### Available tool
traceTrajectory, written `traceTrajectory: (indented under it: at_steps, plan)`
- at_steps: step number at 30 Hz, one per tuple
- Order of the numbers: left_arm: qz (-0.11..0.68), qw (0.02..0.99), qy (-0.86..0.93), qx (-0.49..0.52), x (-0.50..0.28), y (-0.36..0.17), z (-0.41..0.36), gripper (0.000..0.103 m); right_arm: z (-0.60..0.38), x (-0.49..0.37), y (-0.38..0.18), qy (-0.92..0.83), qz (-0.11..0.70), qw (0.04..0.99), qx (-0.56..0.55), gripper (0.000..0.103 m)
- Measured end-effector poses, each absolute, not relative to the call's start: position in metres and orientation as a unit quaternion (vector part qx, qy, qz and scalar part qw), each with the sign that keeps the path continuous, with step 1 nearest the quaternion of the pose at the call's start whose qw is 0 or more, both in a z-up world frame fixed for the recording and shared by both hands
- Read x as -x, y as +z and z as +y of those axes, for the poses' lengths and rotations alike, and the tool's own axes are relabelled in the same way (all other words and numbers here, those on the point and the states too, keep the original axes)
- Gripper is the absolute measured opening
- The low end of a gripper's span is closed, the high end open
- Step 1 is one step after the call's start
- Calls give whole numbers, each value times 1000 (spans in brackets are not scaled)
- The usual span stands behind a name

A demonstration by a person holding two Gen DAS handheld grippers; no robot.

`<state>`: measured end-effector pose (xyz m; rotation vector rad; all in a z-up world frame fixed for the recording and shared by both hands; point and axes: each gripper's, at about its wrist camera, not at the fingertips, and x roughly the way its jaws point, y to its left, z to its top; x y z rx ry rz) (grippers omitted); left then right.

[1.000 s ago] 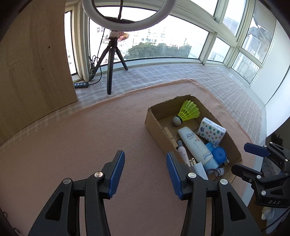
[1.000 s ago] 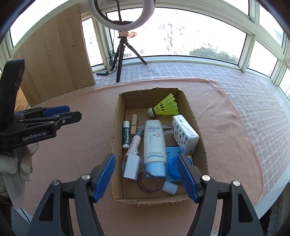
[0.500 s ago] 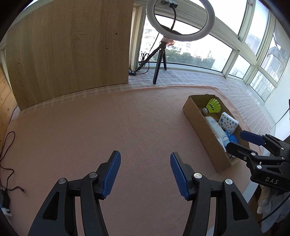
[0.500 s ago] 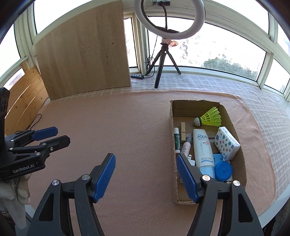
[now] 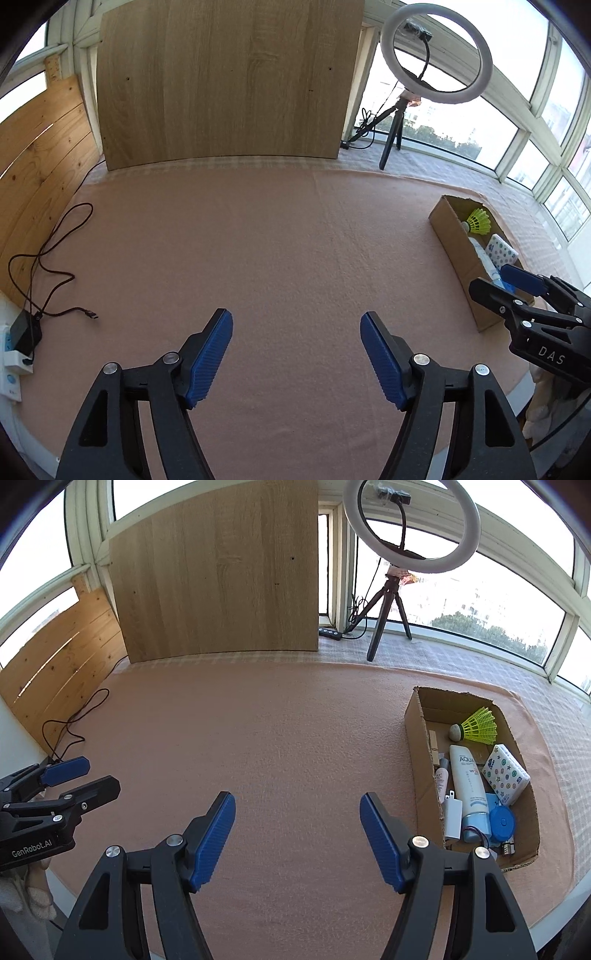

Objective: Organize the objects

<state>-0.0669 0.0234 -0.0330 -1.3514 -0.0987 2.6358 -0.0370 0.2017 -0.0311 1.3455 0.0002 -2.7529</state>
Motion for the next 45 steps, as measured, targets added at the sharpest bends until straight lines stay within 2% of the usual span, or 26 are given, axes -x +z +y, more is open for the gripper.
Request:
traceTrajectory:
  at_steps: [11, 45]
  plan:
    - [-37, 58, 887, 457, 54, -32, -6, 84, 179, 37, -35, -899, 12, 33, -437, 74]
    - [-20, 35, 897, 440, 56, -17, -2, 86, 176, 29, -22, -909, 22, -17, -417, 74]
